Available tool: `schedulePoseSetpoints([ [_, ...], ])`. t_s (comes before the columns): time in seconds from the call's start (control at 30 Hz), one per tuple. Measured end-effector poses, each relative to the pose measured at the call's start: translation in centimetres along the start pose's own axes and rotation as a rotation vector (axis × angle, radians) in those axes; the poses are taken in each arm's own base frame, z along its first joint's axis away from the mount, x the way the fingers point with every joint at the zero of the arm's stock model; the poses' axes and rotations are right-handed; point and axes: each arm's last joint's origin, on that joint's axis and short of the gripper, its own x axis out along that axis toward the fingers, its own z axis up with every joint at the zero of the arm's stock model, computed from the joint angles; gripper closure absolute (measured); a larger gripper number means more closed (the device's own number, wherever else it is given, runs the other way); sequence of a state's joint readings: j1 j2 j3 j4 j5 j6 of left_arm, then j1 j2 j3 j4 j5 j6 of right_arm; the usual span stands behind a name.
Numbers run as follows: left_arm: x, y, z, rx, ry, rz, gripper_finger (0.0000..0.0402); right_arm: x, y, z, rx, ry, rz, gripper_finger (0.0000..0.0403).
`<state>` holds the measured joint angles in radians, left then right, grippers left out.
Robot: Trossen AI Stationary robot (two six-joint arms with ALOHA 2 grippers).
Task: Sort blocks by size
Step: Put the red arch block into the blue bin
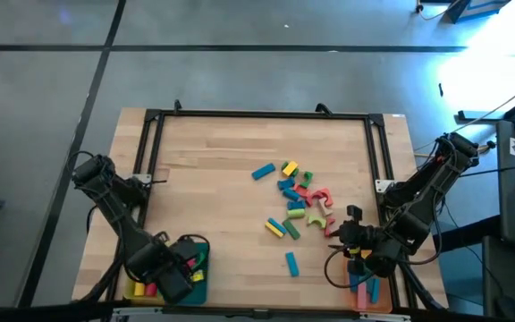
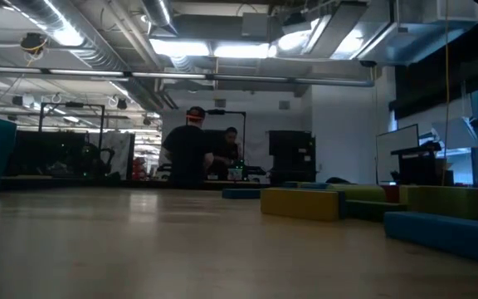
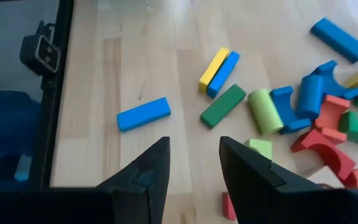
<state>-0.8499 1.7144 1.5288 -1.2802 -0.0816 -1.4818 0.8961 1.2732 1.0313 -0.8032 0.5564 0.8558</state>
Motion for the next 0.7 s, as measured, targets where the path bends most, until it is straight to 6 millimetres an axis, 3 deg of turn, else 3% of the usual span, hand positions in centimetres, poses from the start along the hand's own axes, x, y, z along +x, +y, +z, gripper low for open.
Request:
schedulePoseSetpoints([
  [0.3, 1.6, -0.5, 0.1, -0.047, -0.003, 0.077, 0.0276, 0.0, 0.0, 0.0, 0.002, -0.009, -0.005, 0.026],
  [0.7, 2.6, -0.8, 0.3, 0.079, 0.003, 0.104, 0.0276, 0.0, 0.0, 0.0, 0.003, -0.008, -0.005, 0.026],
])
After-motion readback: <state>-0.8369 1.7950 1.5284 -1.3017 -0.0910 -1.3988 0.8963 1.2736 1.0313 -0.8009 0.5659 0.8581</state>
